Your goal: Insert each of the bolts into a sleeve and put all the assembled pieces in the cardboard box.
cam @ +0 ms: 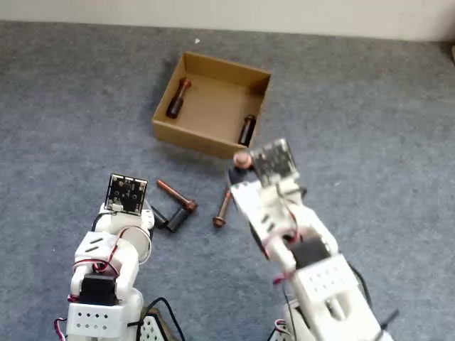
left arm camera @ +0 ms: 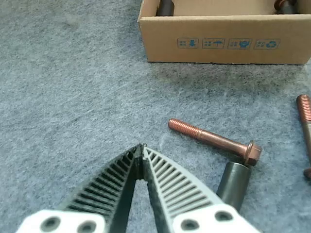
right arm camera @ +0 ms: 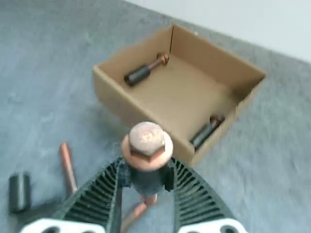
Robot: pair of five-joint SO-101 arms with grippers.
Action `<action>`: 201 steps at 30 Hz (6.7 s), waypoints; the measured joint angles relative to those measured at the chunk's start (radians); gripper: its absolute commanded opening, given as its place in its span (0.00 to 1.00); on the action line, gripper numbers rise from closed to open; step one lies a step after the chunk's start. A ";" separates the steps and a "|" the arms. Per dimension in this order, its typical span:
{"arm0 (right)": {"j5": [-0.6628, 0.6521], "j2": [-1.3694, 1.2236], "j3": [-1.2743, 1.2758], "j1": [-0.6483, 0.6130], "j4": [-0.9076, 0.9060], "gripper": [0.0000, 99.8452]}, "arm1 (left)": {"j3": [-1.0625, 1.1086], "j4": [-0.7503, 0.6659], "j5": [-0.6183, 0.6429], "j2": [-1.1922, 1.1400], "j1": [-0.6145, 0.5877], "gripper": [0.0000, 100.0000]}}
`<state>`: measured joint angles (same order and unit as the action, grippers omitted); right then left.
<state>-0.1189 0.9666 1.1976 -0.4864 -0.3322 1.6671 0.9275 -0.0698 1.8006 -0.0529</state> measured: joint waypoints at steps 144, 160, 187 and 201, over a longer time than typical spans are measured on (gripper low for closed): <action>0.288 0.041 0.158 0.189 -0.269 0.00 | -0.333 0.084 -0.146 0.000 -0.247 0.01; 0.282 0.041 0.158 0.189 -0.269 0.00 | -0.532 0.169 -0.454 -0.470 -0.058 0.02; 0.282 0.048 0.172 0.255 -0.265 0.00 | -1.031 0.169 -0.890 -1.588 0.193 0.17; 0.282 0.048 0.172 0.255 -0.265 0.00 | -1.272 0.167 -0.934 -1.989 0.209 0.12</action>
<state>0.1634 1.0142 1.3694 -0.2317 -0.5976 0.3951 1.0948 -1.0042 -0.1880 0.1557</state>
